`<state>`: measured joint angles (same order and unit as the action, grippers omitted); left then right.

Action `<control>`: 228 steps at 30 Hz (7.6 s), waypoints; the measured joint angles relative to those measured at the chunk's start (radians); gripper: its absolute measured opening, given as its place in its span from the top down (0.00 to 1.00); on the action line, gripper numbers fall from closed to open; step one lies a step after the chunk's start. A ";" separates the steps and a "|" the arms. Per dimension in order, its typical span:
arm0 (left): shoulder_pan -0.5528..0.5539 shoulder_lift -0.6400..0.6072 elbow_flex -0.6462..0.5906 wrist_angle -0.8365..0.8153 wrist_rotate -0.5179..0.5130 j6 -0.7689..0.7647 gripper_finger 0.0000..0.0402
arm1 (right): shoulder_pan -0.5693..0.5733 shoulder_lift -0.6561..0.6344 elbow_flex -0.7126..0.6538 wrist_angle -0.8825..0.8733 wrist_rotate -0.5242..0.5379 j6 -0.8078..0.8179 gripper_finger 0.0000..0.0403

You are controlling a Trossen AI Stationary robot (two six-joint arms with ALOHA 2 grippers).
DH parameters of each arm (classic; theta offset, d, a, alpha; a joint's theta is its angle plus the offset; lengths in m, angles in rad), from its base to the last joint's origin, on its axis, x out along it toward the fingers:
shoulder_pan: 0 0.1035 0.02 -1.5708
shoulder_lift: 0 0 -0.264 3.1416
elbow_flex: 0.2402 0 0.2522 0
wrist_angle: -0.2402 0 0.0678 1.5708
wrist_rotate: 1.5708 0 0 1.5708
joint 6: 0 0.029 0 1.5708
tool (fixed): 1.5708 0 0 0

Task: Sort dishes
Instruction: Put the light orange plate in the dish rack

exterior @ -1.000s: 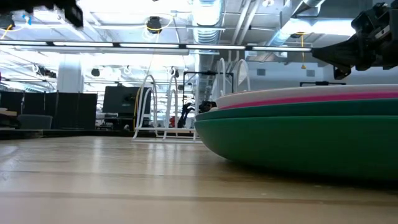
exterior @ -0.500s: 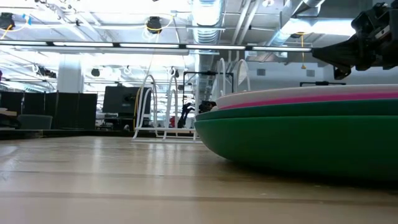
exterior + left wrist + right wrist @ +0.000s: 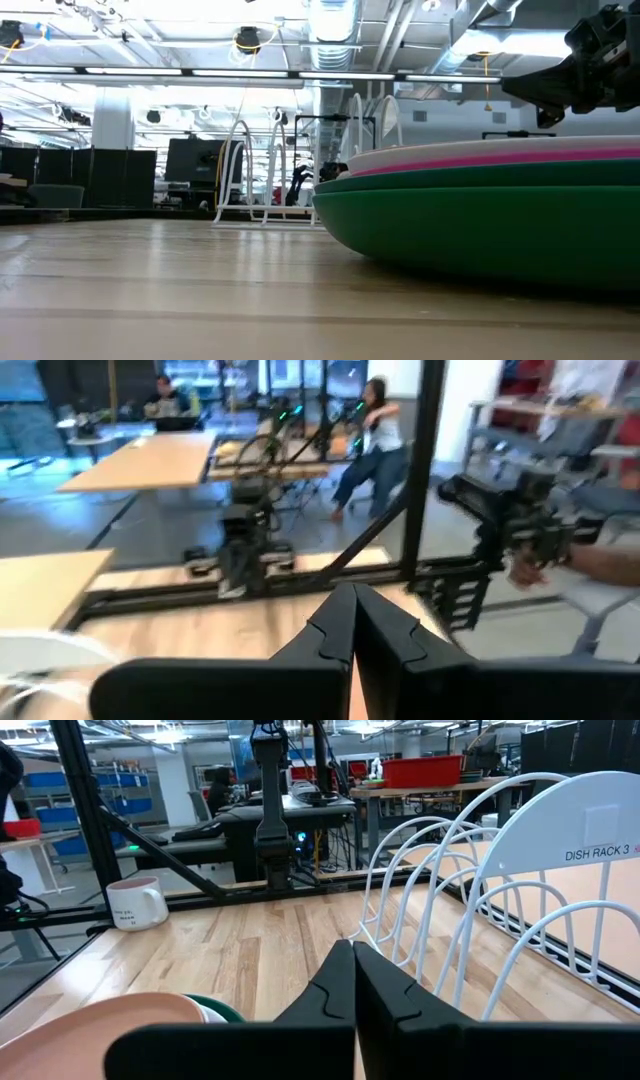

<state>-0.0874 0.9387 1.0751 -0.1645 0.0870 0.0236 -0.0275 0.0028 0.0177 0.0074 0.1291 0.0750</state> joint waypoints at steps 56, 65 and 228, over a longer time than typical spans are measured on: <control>-0.259 0.421 0.005 0.124 -0.523 -0.433 1.00 | 0.426 0.947 0.881 -0.503 0.081 0.391 1.00; -0.272 0.480 -0.025 0.137 -0.537 -0.534 1.00 | 0.495 1.169 0.911 -0.660 0.147 0.523 1.00; -0.260 0.920 0.010 0.335 -0.407 -0.583 0.96 | 0.822 1.540 1.159 -0.841 0.266 0.739 0.84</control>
<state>-0.3473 1.8591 1.0855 0.1704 -0.3199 -0.5596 0.7948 1.5425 1.1770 -0.8331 0.3946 0.8139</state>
